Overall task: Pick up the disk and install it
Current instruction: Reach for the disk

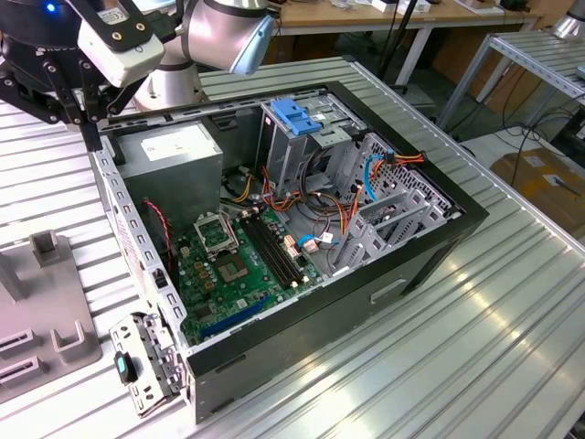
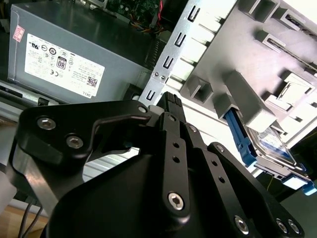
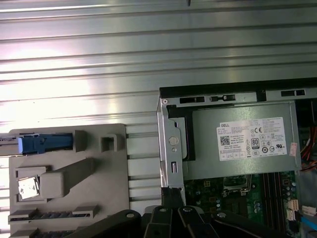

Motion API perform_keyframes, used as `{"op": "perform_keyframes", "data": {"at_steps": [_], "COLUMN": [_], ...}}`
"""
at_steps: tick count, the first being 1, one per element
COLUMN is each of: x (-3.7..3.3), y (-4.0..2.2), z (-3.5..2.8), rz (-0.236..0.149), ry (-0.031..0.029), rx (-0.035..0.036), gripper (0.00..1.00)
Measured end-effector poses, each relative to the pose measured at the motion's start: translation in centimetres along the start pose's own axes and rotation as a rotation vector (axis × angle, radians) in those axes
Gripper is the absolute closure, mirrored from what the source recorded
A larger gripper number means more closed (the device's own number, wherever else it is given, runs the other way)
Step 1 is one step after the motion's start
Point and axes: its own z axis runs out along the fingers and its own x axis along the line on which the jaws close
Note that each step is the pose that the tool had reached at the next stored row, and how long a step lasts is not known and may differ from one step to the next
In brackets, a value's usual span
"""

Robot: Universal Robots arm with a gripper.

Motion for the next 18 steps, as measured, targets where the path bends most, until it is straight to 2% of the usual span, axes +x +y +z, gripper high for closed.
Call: {"op": "perform_keyframes", "data": {"at_steps": [7,18], "x": [0.42,0.53], "y": [-0.03,-0.04], "z": [-0.01,-0.01], "rz": [0.000,0.000], "ry": [0.0000,0.0000], "rx": [-0.0001,0.0000], "gripper": [0.89,0.89]}}
